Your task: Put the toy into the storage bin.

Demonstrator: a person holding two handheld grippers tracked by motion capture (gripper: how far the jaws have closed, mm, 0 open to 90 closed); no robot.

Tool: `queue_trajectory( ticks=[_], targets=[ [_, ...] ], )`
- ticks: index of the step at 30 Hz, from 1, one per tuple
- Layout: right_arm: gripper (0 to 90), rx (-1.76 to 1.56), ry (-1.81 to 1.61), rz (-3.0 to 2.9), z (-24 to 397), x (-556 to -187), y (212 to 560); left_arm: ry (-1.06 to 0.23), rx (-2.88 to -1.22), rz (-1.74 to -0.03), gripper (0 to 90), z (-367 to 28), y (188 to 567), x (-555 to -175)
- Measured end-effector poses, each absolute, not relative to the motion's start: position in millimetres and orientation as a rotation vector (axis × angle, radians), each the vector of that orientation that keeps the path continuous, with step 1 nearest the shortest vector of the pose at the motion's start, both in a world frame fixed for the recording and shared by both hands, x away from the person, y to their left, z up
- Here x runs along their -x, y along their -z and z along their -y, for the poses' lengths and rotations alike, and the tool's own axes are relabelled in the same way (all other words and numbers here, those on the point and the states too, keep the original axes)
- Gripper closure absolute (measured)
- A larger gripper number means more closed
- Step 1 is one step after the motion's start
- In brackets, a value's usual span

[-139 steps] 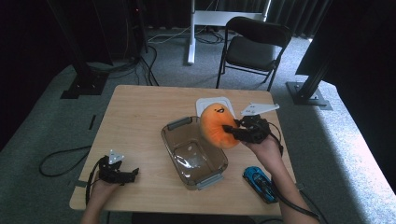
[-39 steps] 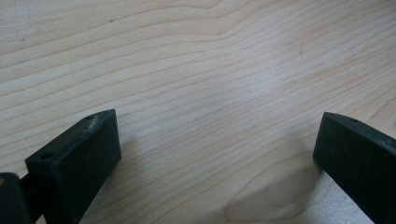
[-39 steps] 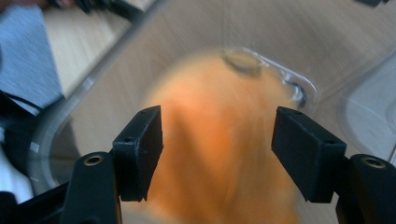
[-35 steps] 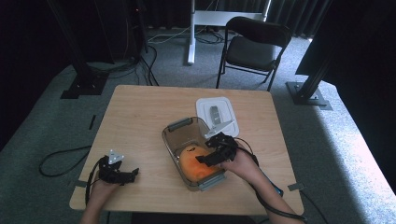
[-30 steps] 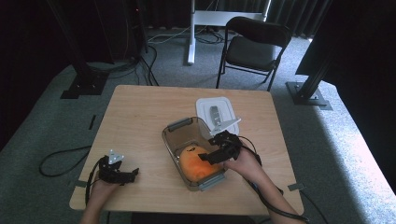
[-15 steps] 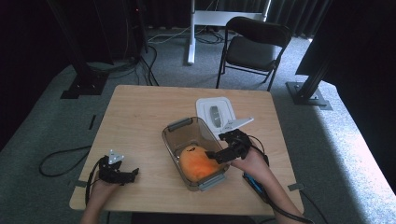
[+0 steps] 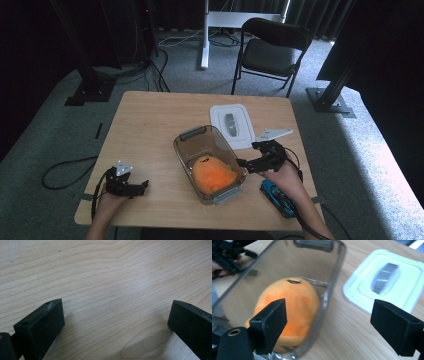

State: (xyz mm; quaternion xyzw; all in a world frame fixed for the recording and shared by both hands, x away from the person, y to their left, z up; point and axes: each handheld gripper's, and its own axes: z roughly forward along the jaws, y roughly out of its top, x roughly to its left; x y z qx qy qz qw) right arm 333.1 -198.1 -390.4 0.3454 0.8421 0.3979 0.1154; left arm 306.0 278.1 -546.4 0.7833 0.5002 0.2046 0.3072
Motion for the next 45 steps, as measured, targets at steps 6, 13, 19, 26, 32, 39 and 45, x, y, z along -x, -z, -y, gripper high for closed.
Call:
queue_trajectory(
  ticks=[6, 13, 19, 26, 32, 39, 45],
  targets=[
    [13.5, -1.071, -1.15, -2.43, 220.0, -330.3, 401.1, -0.54, -2.07, -1.324, 1.1, -278.0, 546.4, -305.9],
    [13.6, -1.148, -1.137, -2.408, 241.0, -326.3, 413.3, -0.54, -2.072, -1.324, 1.1, -278.0, 546.4, -305.9],
    [13.6, -1.18, -1.077, -2.427, 248.9, -320.9, 433.0, -0.54, -2.072, -1.323, 1.1, -278.0, 546.4, -305.9],
    [13.6, -1.237, -1.025, -2.431, 260.6, -315.5, 452.2, -0.541, -2.072, -1.323, 1.2, -278.0, 546.4, -305.9],
    [13.4, -1.32, -1.001, -2.423, 276.2, -309.1, 474.5, -0.54, -2.072, -1.323, 1.2, -278.0, 546.4, -305.9],
    [13.4, -1.371, -0.947, -2.409, 286.4, -301.8, 490.2, -0.54, -2.072, -1.324, 1.1, -278.0, 546.4, -305.9],
    [13.5, -1.379, -0.91, -2.422, 293.2, -292.7, 499.1, -0.54, -2.071, -1.324, 1.1, -278.0, 546.4, -305.9]
  ],
)
